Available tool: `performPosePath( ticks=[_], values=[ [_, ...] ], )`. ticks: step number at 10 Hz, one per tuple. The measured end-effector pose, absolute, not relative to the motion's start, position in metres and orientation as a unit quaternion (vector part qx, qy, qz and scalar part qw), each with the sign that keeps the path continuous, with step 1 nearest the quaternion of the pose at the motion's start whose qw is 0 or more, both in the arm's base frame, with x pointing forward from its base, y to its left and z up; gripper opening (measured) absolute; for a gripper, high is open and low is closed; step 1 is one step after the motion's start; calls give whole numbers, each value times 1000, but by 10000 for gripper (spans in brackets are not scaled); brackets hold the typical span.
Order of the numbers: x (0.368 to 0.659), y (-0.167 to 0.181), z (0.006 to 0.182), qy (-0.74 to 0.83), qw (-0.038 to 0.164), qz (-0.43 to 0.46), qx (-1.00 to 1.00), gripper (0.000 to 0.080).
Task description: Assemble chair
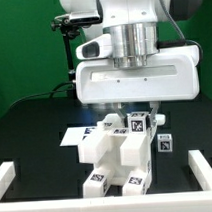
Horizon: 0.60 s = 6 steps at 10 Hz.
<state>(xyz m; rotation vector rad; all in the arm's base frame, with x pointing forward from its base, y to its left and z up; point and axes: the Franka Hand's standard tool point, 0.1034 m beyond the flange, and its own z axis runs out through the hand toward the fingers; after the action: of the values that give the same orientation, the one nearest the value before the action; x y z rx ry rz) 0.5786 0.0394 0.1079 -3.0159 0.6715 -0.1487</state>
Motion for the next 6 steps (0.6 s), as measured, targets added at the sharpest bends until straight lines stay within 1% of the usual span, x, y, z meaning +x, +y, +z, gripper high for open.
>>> performPosePath(
  ticks=[2,3,5,6],
  values=[
    [582,40,108,318,30,-46,-947,268],
    [582,40,108,379,37,-43,-924,268],
    [582,41,108,413,39,-42,-909,268],
    [582,41,108,402,39,-42,-914,344]
  ],
)
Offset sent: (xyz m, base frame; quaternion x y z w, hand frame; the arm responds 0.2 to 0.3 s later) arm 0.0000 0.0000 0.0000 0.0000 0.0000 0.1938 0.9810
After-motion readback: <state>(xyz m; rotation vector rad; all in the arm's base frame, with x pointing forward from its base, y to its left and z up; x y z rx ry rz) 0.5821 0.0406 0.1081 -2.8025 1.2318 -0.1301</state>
